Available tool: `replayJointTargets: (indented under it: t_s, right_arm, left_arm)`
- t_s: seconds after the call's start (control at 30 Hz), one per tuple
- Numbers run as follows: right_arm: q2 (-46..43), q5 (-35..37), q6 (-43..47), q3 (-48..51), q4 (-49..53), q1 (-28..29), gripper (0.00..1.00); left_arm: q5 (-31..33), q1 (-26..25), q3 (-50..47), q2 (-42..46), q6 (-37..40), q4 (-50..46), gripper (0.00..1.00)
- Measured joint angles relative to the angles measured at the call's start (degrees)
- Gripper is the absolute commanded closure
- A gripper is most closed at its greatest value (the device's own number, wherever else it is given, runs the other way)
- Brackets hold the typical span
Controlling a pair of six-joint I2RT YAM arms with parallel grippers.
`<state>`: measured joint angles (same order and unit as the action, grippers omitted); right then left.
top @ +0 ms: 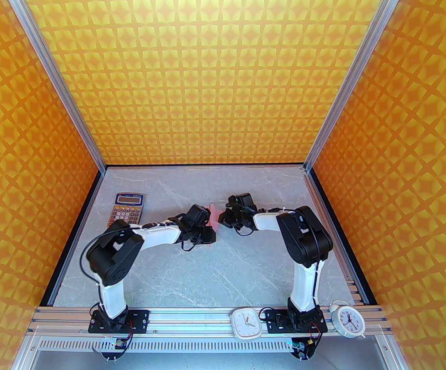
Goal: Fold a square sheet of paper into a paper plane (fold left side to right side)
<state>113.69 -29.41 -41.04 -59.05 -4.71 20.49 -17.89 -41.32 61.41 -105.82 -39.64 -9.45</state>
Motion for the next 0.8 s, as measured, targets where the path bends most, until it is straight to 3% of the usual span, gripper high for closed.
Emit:
replayJointTargets:
  t_s: [0.8]
  right_arm:
    - [0.1, 0.0, 0.0, -0.4, 0.7, 0.0, 1.00]
  left_arm:
    - [-1.6, 0.0, -3.2, -2.4, -1.1, 3.1, 0.90]
